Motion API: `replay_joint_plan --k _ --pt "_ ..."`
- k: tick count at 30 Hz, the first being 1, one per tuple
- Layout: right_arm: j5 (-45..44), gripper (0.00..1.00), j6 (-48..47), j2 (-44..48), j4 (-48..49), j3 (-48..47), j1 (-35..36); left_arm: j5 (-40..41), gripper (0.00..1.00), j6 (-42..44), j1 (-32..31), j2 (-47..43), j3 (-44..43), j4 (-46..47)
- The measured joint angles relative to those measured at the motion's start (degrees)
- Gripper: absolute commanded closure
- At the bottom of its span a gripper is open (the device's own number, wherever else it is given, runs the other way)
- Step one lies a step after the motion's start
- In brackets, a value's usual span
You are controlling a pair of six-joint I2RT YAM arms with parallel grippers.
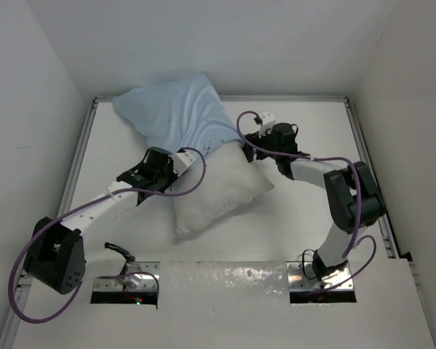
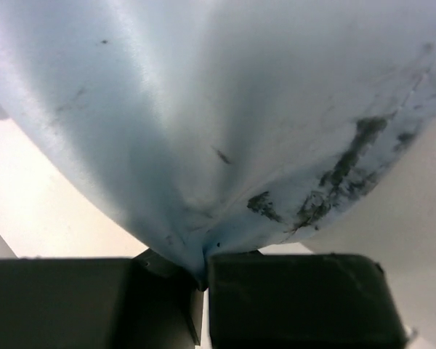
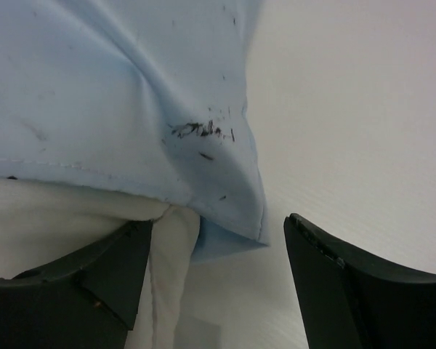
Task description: Put the pillow into the pillowcase
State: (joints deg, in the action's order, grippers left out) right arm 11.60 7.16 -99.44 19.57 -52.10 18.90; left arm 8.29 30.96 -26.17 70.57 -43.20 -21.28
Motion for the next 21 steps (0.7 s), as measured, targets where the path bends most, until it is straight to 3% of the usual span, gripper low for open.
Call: replay_joint_plan --k 2,5,10,12,13,14,21 --pt "0.57 0.35 2.05 -1.64 5.73 0.57 -0.02 -1.36 1.00 -0.44 1.77 0.13 -0.96 -1.16" --pt "1.05 0.59 6.45 -6.34 15.43 0.68 0.11 -7.19 1.00 -0.28 4.35 0.17 -4.31 -4.83" --pt "0.46 0.73 13.18 -13.49 30.14 2.95 0.26 -18.91 1.00 2.62 5.22 0.28 -11.06 -12.66" --pt "0.44 0.85 15.41 -15.52 34.58 3.34 0.24 -23.04 1.00 4.26 5.25 0.39 -13.18 -15.50" --pt "0.63 0.96 16.35 -16.31 36.57 3.34 0.24 -24.74 1.00 4.96 5.27 0.42 -14.01 -16.83" --pt "0.72 1.00 17.22 -16.76 38.45 3.39 0.26 -25.97 1.00 5.51 5.27 0.48 -14.73 -18.10" --pt "-4.26 1.00 18.29 -11.78 45.99 11.17 0.72 -31.58 1.00 6.12 7.04 1.33 -20.87 -26.64"
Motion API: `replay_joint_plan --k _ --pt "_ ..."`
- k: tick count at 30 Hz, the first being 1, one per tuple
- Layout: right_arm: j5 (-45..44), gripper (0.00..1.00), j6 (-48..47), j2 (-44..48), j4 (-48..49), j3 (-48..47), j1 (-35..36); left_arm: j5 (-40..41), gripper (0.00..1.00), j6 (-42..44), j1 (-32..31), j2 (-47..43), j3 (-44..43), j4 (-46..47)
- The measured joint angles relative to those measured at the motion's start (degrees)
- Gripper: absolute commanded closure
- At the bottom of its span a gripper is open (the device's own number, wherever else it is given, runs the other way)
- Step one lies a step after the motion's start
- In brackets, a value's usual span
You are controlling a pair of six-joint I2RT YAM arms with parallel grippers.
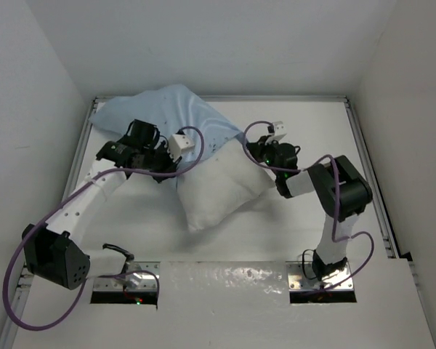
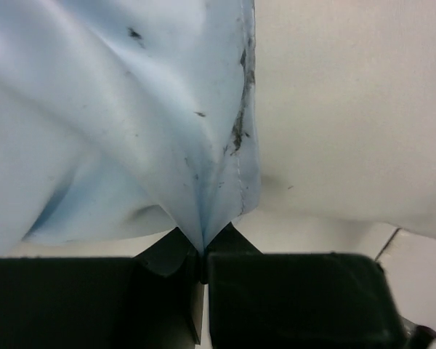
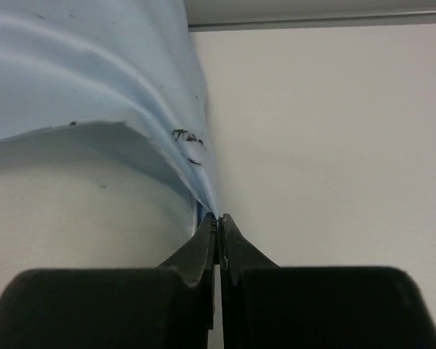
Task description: Put the pillow into the pillowcase
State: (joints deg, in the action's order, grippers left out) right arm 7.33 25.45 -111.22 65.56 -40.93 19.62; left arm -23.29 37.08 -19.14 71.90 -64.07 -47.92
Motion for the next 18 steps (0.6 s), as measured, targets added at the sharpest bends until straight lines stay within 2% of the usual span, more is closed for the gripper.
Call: replay_joint_plan --k 3,6,12,15,18 --pt "-3.80 1.00 -1.49 8.83 -2.60 6.27 0.04 -2.89 1.00 -0.85 1.53 1.05 -8.72 -4.94" --pt "-6.27 1.00 -3.21 22.18 -7.85 10.69 0.42 -6.78 1.00 -2.12 2.27 1.53 -20.83 -8.50" --pt "-8.22 1.00 -4.33 45.99 -16.74 12.35 0.42 -11.32 1.00 -8.81 2.38 1.49 -42.42 -10.49" --pt "-7.89 1.00 -5.38 54.34 -26.45 8.20 0.79 -9.51 1.00 -13.79 2.38 1.64 -51.65 -10.73" --pt "-5.60 1.00 -7.61 57.55 -38.25 -3.21 0.94 -1.49 1.00 -17.88 2.36 1.73 -60.26 -9.77"
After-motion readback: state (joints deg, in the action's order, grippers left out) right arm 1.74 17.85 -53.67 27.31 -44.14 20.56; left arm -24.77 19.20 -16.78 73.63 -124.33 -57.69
